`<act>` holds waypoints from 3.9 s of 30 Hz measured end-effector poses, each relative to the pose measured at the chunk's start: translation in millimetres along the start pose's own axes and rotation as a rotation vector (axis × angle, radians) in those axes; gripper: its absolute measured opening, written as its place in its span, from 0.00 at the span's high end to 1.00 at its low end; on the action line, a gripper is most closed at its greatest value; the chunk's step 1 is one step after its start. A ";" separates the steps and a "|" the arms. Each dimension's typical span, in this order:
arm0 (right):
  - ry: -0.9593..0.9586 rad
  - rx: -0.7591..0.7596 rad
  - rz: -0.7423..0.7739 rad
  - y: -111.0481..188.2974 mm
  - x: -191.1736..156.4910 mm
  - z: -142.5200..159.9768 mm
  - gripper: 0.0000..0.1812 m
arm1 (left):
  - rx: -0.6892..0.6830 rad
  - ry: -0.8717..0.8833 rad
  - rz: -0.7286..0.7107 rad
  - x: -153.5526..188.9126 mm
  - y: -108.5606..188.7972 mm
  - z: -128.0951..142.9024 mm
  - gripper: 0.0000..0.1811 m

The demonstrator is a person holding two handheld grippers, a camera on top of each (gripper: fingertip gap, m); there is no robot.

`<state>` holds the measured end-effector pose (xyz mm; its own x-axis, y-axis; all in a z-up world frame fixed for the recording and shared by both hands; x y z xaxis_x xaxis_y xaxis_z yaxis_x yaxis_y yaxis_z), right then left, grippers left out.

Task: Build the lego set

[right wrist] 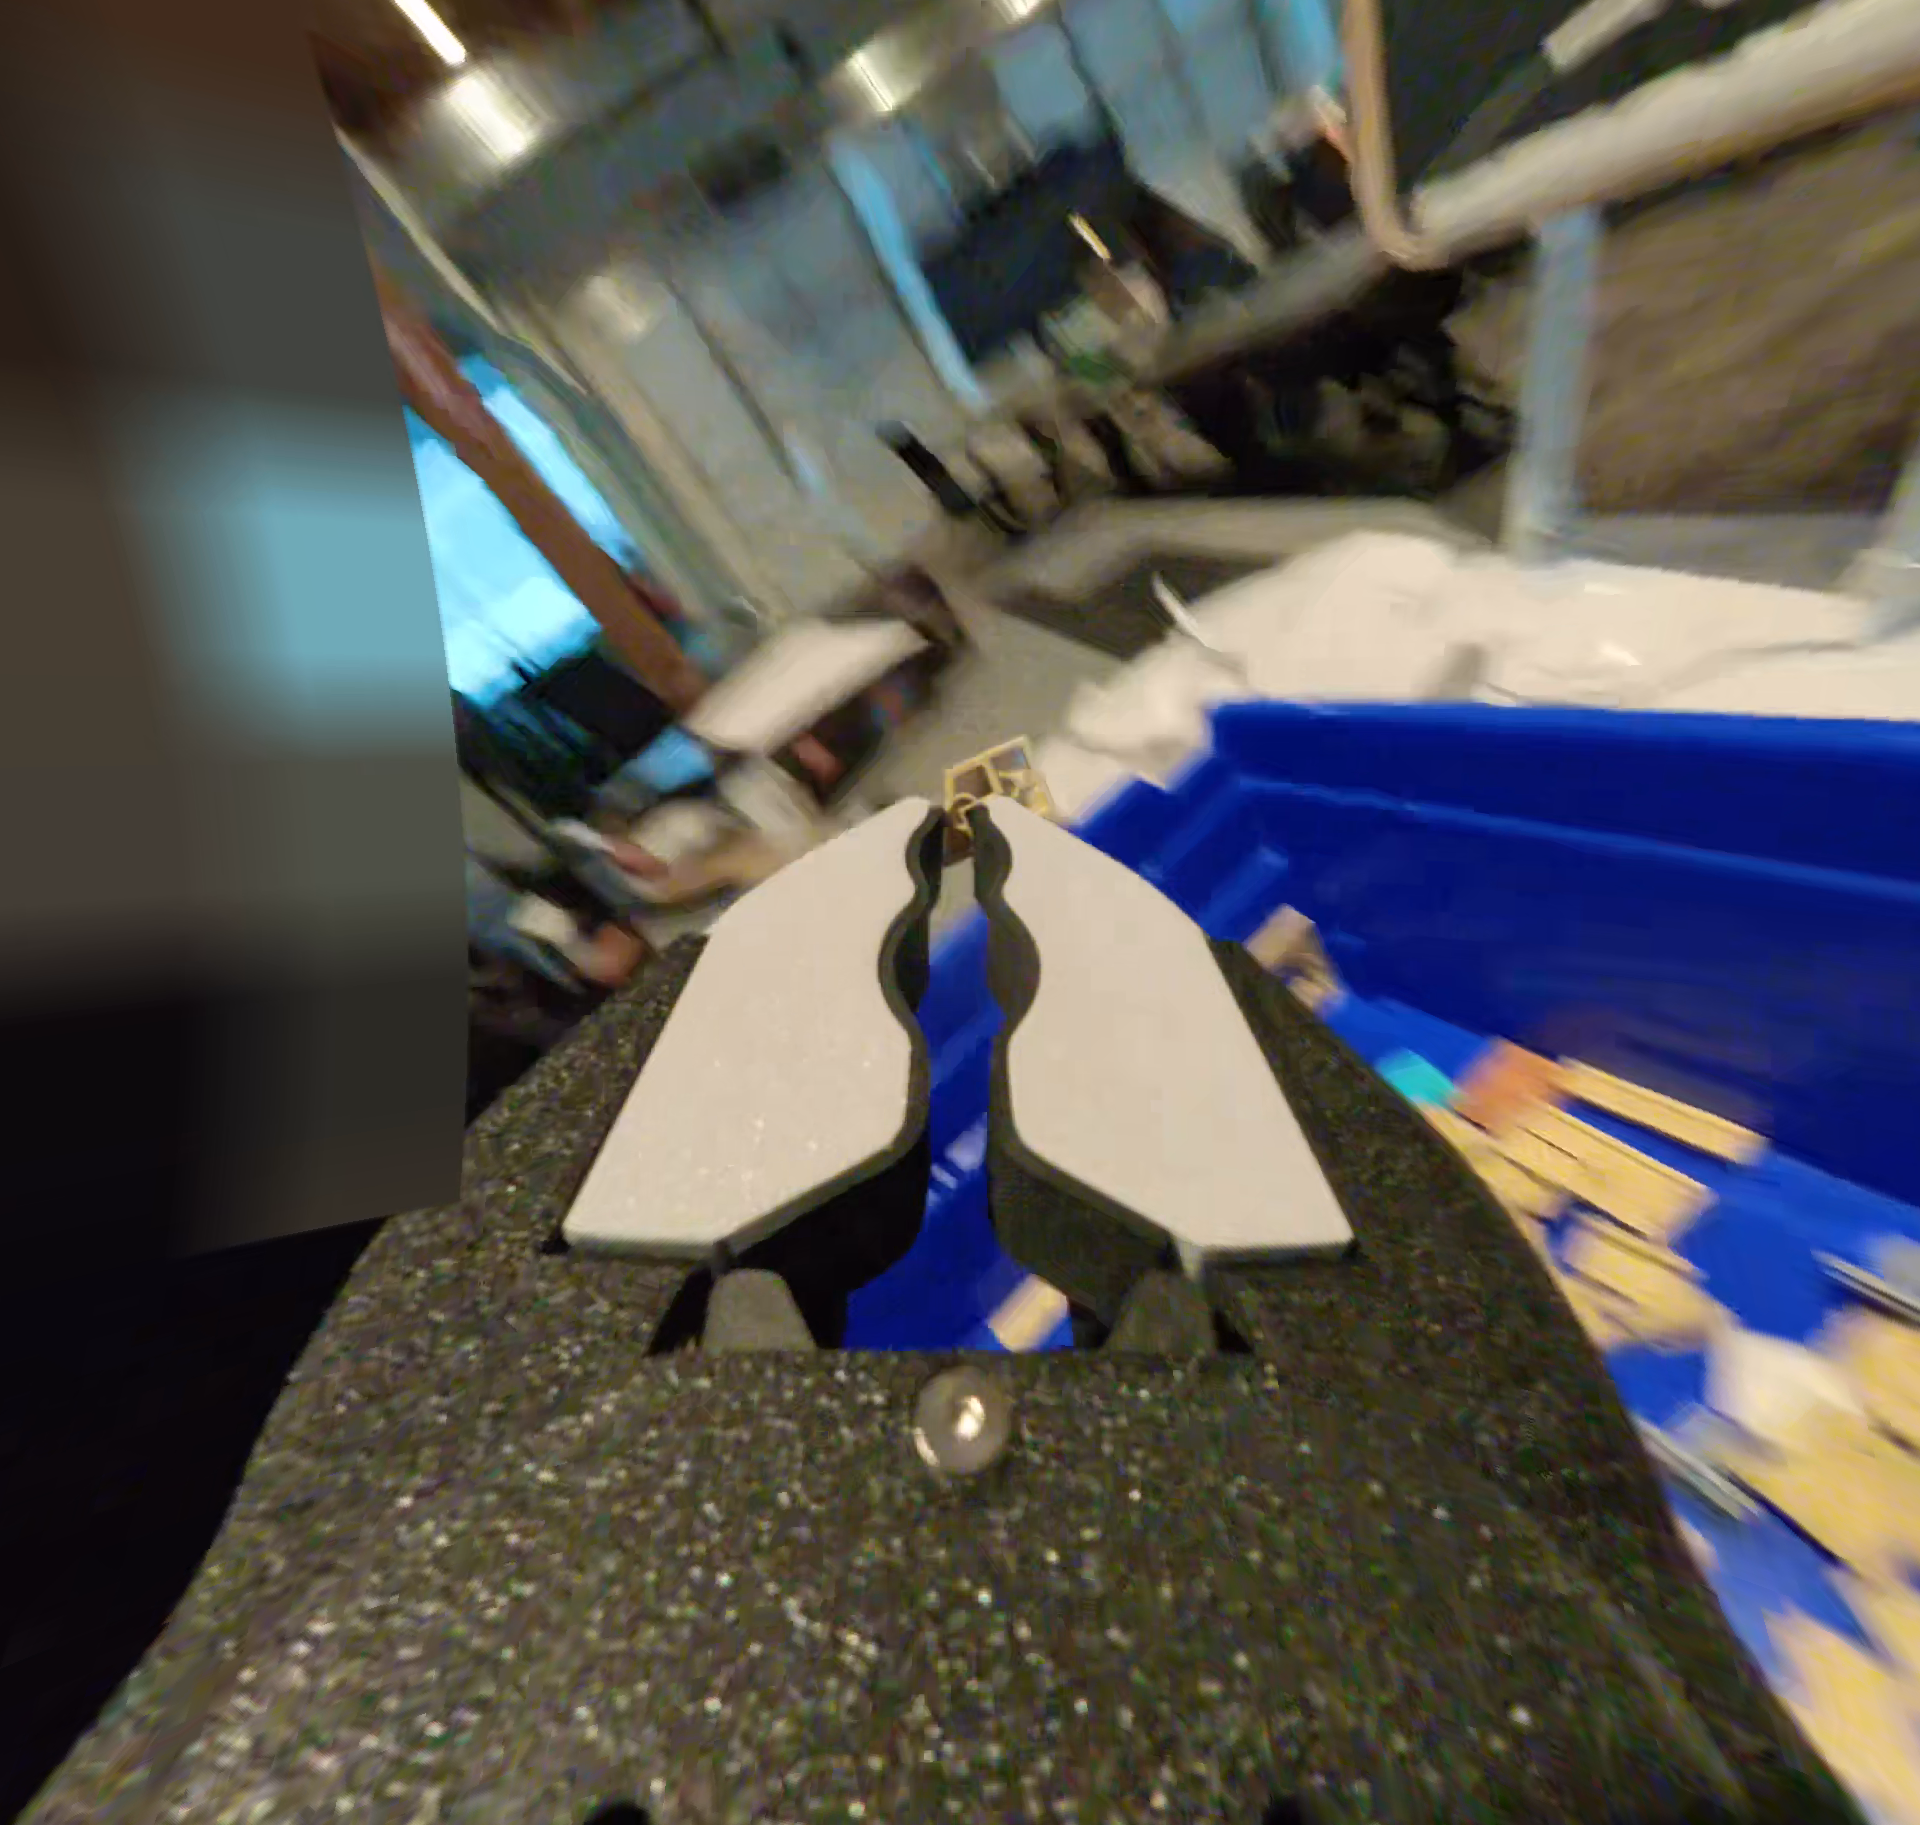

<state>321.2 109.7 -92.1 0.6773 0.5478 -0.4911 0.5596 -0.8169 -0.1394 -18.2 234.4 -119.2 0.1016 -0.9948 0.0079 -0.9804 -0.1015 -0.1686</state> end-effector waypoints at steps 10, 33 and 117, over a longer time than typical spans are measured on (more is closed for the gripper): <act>0.226 -0.872 0.309 -9.3 16.7 85.2 0.97 | -0.014 -0.037 0.011 4.6 -0.9 1.8 0.80; 0.427 -0.704 0.432 -3.8 35.3 63.1 0.92 | -0.054 -0.057 -0.008 4.2 -3.1 5.3 0.80; 0.444 -0.549 0.708 52.6 9.7 -21.3 0.92 | -0.154 -0.069 0.069 10.2 -5.6 13.8 0.93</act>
<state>367.4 75.9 -85.9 0.9943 0.0768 0.0743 0.0256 -0.8462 0.5323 -9.4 225.0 -131.7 0.0390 -0.9970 -0.0668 -0.9992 -0.0382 -0.0138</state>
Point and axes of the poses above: each gripper's, where its closed fingertips meet, y back along the fingers, z out of its underside, x = y × z across the jaws, the point moved 4 cm from there along y, back along the fingers, and after that the axes turned 13 degrees about -z, right-handed, at the moved point
